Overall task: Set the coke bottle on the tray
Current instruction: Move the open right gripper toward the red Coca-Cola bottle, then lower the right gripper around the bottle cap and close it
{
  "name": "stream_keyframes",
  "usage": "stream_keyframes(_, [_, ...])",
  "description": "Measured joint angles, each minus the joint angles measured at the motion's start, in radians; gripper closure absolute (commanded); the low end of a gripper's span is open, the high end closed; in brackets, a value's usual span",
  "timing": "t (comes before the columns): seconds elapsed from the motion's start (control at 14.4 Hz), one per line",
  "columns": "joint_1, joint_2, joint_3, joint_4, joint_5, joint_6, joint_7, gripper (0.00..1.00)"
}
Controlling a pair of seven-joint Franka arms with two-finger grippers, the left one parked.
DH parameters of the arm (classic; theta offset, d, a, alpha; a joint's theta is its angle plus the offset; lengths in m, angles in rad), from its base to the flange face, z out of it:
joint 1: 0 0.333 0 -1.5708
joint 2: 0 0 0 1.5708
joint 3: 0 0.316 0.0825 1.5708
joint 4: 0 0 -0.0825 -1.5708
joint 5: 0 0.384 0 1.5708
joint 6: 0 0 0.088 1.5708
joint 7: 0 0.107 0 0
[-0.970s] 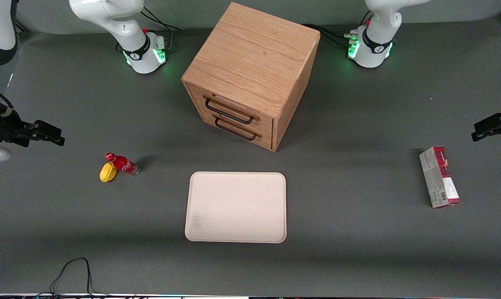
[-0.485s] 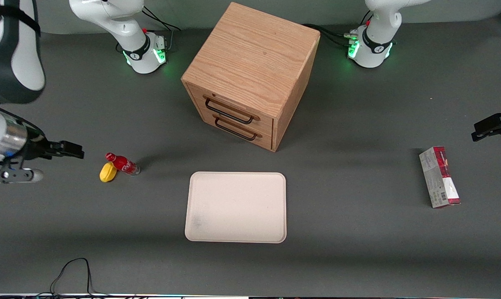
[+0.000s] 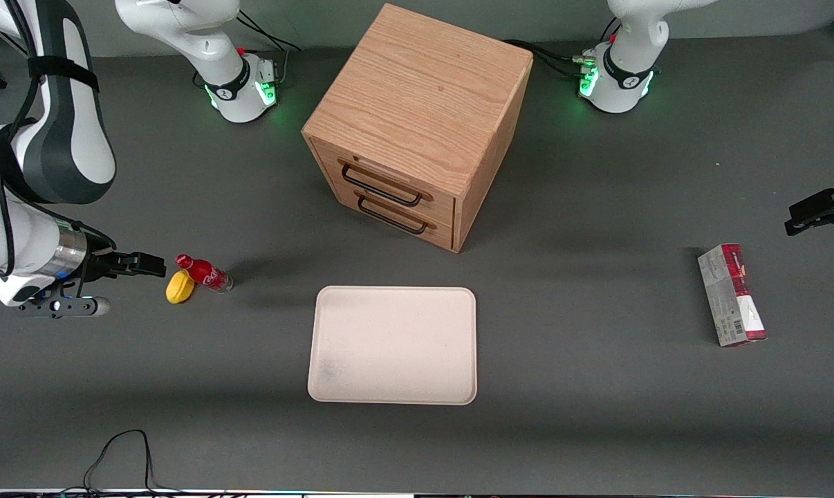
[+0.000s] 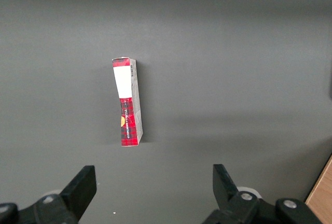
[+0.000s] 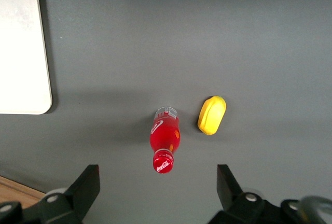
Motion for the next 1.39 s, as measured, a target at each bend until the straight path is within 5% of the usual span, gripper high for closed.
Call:
stream_keyframes(0.49, [0.008,0.0,0.001,-0.048,0.001,0.038,0.0,0.0])
stream_keyframes(1.11, [0.041,-0.057,0.002,-0.415,0.002,0.429,0.0,0.0])
stream_keyframes(1.39, [0.041,-0.081,0.002,-0.492,-0.018,0.48,0.0,0.0])
